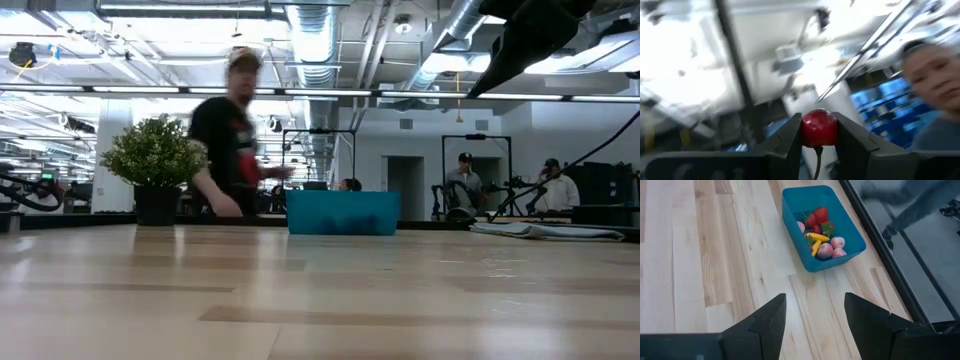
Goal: Pick and placing Produce into tupperware
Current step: Put the top cherry into the blue bin
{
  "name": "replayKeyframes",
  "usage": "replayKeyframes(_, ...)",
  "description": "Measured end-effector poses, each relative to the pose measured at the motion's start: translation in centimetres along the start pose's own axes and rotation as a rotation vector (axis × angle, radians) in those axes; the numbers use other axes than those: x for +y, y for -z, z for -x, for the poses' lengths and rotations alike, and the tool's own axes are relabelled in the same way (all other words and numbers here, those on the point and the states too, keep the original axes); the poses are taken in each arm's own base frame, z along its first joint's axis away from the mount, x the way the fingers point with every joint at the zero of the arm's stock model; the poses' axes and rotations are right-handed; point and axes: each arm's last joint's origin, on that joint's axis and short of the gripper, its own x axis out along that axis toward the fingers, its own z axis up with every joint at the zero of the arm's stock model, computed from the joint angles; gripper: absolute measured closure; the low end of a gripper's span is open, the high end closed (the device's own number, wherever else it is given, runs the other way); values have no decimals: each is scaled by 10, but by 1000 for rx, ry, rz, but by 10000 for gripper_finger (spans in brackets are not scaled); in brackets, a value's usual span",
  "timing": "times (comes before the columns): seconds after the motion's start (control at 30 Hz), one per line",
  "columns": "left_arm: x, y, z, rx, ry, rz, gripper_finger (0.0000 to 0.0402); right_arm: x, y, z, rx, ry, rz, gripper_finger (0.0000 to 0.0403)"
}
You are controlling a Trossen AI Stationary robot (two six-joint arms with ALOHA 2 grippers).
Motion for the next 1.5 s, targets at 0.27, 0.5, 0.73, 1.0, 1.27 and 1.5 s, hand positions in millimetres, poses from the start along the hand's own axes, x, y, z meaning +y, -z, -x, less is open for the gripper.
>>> replayKeyframes(0.27, -14, -11, 3, -94, 121, -36, 311, 0, 0, 0, -3, 0, -1, 178)
replayKeyframes(0.5, -16, -8, 3, -5, 57, -16, 311, 0, 0, 0, -3, 0, -1, 178)
replayKeyframes(0.73, -9, 6, 6, 322, -262, -49, 311, 0, 0, 0, -3, 0, 0, 178)
replayKeyframes(1.0, 19, 36, 16, 774, -790, -162, 311, 0, 0, 0, -3, 0, -1, 178)
replayKeyframes(1.27, 55, 75, 27, 932, -1148, -235, 311, 0, 0, 0, -3, 0, -1, 178)
replayKeyframes(1.5, 81, 96, 29, 940, -1169, -260, 311, 0, 0, 0, -3, 0, -1, 178)
